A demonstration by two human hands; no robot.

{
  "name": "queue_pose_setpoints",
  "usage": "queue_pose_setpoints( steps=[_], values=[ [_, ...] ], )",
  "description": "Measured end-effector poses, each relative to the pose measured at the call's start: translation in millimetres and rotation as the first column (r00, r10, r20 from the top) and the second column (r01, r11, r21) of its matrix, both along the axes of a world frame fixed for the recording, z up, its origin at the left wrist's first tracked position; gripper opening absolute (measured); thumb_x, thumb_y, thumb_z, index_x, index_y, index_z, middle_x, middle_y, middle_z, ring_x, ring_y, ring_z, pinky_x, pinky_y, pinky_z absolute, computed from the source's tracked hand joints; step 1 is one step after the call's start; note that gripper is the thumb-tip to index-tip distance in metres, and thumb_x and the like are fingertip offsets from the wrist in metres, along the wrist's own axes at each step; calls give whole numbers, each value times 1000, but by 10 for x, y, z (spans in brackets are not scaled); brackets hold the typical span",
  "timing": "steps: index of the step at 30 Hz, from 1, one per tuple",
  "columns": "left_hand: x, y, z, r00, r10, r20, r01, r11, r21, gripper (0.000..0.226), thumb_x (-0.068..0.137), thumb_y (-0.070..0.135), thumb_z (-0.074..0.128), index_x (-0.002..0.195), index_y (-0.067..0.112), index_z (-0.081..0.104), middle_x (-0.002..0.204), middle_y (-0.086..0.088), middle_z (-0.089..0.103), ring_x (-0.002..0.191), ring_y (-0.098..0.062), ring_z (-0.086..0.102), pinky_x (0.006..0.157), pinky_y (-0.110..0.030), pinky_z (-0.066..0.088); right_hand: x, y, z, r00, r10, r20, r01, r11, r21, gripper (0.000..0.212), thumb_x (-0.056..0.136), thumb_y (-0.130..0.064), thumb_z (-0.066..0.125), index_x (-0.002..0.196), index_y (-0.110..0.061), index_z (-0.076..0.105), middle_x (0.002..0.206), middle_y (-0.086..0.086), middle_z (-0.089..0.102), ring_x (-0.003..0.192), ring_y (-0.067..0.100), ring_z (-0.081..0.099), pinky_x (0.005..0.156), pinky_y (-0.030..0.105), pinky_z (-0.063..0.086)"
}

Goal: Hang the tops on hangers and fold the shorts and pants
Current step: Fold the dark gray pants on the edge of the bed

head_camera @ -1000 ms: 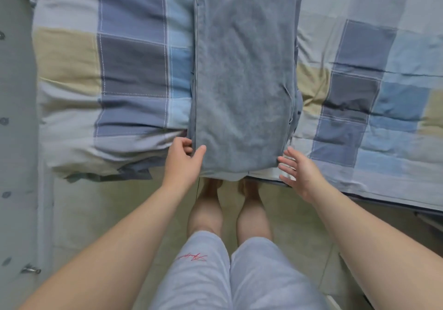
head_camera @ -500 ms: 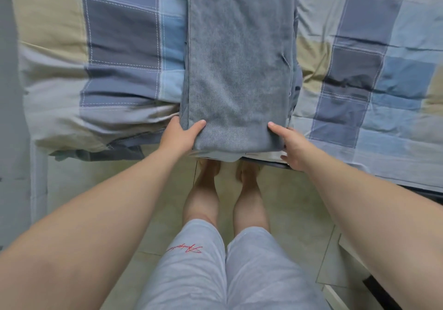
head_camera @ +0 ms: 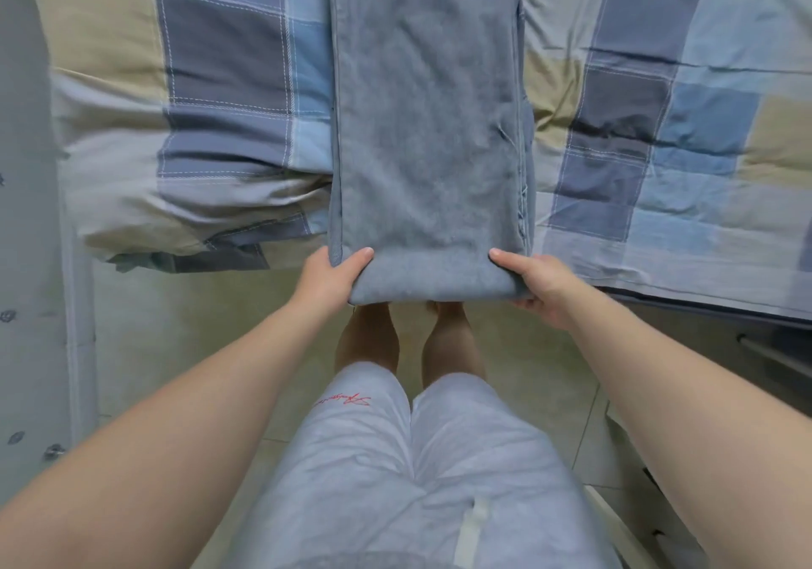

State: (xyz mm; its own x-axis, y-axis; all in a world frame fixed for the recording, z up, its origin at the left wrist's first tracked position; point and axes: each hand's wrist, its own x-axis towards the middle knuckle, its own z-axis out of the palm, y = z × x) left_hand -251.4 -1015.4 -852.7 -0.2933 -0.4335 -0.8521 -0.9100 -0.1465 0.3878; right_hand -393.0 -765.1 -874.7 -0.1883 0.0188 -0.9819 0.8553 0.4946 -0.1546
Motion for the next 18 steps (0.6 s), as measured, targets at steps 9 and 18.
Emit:
queue_pose_setpoints(
  steps=[9,18],
  values=[
    [367,193,474,991,89,95,-95,994,59,43,91,34,72,123,10,58,112,0,68,86,-2,62,63,-14,45,390,151,454,990,-94,105,94,996,12,23,84,-26,78,102,-14,69,100,4,73,87,19,66,76,34,52],
    [-282,-139,761,900,373,-223,-380,925,13,67,92,22,64,151,41,38,134,12,51,103,-9,63,60,-29,58,-341,-312,870,917,-318,-240,299,947,-115,53,93,-32,65,142,-33,45,133,-3,57,105,18,63,60,32,55]
  ],
)
